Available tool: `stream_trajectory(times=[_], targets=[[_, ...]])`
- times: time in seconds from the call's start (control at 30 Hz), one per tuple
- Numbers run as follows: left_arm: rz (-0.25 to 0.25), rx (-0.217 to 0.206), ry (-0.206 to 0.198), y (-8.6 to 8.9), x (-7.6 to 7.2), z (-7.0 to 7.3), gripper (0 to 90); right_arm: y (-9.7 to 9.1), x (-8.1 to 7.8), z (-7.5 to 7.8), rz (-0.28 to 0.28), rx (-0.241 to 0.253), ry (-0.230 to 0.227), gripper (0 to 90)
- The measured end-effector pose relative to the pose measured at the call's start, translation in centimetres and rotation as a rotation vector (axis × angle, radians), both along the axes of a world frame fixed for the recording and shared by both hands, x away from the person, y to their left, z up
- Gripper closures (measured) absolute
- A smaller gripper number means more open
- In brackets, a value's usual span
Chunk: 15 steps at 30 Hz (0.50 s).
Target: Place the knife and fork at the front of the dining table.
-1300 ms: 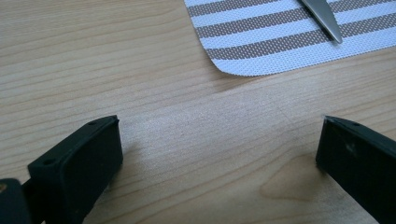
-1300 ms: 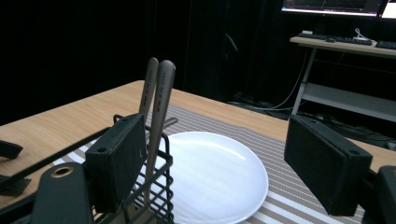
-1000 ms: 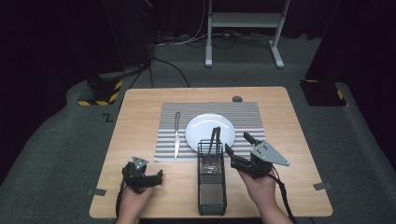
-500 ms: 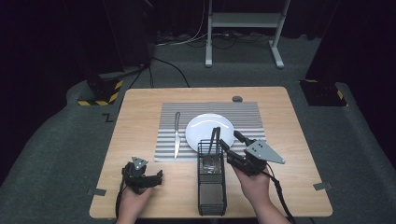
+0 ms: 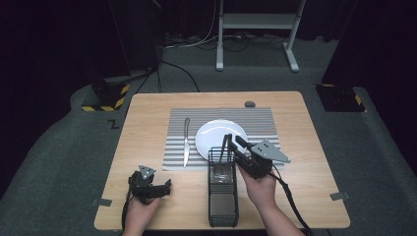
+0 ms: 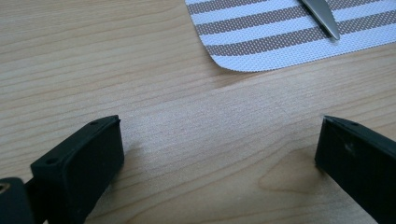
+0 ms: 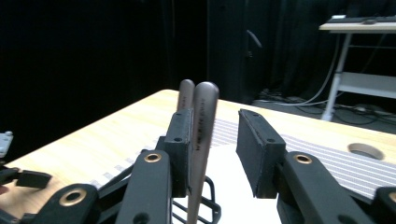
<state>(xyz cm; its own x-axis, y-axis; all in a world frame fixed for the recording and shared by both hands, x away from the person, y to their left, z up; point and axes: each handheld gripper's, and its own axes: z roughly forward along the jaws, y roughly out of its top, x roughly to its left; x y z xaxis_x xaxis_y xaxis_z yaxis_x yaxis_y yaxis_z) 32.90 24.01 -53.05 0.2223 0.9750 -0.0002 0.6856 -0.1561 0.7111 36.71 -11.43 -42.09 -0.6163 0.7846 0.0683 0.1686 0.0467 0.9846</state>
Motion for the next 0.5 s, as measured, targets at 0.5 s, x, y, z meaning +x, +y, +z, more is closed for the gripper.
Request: stream_trajectory(times=[0.5], targets=[[0.009,0.001,-0.001,0.06,-0.14,0.0,1.2,0.9,0.32,-0.79,0.035,0.001,0.007,78.8]])
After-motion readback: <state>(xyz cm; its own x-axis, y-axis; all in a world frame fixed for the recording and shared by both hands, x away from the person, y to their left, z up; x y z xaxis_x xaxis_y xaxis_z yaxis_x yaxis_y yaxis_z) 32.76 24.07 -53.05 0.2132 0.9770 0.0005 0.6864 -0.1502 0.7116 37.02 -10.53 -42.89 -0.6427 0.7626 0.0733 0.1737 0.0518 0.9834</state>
